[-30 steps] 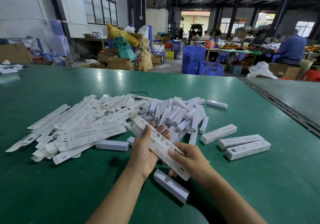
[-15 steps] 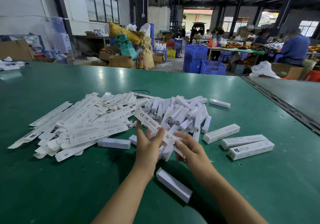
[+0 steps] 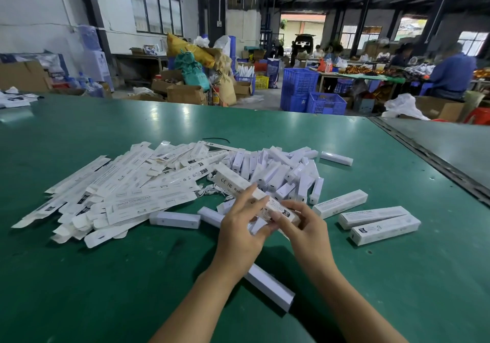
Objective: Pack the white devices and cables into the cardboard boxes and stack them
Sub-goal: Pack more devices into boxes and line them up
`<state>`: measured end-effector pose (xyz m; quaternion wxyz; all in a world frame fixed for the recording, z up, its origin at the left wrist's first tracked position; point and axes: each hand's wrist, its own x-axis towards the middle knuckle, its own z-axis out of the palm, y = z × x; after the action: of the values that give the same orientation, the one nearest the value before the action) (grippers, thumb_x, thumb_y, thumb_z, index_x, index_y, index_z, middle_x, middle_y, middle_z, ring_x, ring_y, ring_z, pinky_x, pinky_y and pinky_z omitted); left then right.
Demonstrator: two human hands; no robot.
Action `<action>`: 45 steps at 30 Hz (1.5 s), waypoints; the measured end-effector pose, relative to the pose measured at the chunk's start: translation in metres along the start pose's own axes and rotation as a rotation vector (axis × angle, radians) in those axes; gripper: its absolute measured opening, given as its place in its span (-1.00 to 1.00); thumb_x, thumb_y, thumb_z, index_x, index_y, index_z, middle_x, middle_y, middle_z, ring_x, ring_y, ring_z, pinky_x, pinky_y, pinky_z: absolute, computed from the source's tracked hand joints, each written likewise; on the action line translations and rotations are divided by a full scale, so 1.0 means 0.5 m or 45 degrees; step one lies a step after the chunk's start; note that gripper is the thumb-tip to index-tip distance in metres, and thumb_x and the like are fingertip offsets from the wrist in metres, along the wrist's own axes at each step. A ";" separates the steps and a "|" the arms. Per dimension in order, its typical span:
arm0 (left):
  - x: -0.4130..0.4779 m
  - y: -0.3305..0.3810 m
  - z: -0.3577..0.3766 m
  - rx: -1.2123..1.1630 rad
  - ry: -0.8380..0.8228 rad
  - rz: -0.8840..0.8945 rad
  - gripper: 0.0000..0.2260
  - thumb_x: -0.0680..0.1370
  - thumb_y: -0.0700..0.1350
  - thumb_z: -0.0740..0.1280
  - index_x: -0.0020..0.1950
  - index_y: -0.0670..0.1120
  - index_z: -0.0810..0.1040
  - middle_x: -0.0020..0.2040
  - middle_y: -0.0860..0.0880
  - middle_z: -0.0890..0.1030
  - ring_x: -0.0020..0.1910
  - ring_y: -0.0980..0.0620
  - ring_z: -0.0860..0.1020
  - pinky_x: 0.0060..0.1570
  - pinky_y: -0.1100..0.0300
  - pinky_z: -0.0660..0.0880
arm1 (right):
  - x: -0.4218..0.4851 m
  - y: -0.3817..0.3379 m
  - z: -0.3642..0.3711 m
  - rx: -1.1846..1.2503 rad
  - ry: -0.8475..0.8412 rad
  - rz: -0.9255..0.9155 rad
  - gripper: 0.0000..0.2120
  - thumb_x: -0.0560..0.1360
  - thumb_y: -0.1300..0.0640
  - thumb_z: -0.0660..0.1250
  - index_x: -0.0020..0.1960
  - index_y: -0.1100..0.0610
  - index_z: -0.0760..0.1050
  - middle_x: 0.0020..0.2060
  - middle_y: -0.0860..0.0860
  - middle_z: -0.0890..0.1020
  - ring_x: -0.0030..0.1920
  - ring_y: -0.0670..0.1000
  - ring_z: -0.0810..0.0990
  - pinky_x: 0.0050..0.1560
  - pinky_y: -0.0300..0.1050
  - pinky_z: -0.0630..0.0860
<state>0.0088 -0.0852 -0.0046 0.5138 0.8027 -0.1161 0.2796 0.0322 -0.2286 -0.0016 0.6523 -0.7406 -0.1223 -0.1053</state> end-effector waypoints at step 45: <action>0.011 -0.007 -0.039 -0.537 -0.108 -0.270 -0.77 0.42 -0.30 0.55 -0.03 -0.05 0.63 0.26 0.25 0.60 0.03 0.05 0.70 -0.04 0.22 0.61 | -0.004 -0.009 -0.016 -0.308 -0.191 -0.594 -0.76 0.43 0.45 0.40 -0.16 0.11 0.56 0.01 -0.03 0.67 0.12 -0.17 0.62 -0.08 -0.36 0.53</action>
<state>0.0086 -0.0660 0.0021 0.6913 0.6963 -0.1084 0.1596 0.0287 -0.2362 0.0032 0.5065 -0.7706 -0.3240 -0.2115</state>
